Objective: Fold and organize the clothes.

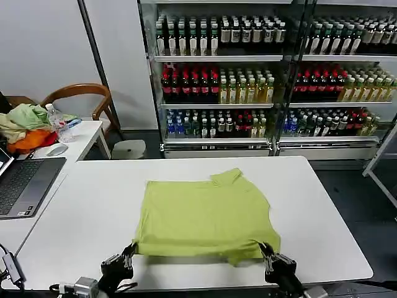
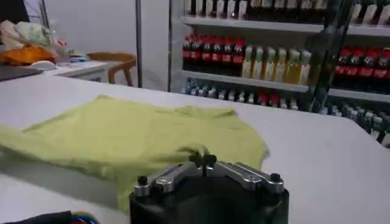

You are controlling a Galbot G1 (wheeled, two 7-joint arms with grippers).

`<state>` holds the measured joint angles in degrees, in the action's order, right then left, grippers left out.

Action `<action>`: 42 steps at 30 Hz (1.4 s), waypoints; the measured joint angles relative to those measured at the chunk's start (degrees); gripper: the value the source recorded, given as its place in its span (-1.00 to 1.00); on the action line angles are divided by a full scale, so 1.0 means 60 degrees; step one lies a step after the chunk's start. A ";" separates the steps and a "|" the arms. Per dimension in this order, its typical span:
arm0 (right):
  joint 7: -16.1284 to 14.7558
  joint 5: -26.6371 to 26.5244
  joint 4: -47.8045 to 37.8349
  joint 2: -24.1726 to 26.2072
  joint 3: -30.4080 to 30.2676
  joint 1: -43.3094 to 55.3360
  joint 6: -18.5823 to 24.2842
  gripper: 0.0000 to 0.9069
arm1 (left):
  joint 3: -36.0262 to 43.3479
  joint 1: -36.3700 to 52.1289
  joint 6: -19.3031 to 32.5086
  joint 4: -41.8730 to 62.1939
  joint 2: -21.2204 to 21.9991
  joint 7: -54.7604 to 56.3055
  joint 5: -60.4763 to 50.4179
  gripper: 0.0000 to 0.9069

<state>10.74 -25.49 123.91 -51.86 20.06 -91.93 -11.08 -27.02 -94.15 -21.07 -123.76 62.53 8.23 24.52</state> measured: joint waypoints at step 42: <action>-0.0077 -0.0519 -0.2192 -0.0698 -0.0905 0.2445 -0.0592 -1.00 | 0.1331 0.3644 0.0307 0.3109 -0.0272 -0.0696 0.0008 -0.89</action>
<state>10.28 -28.61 110.75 -56.04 14.63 -77.26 -14.63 -19.03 -72.28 -19.23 -105.10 60.90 4.05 24.57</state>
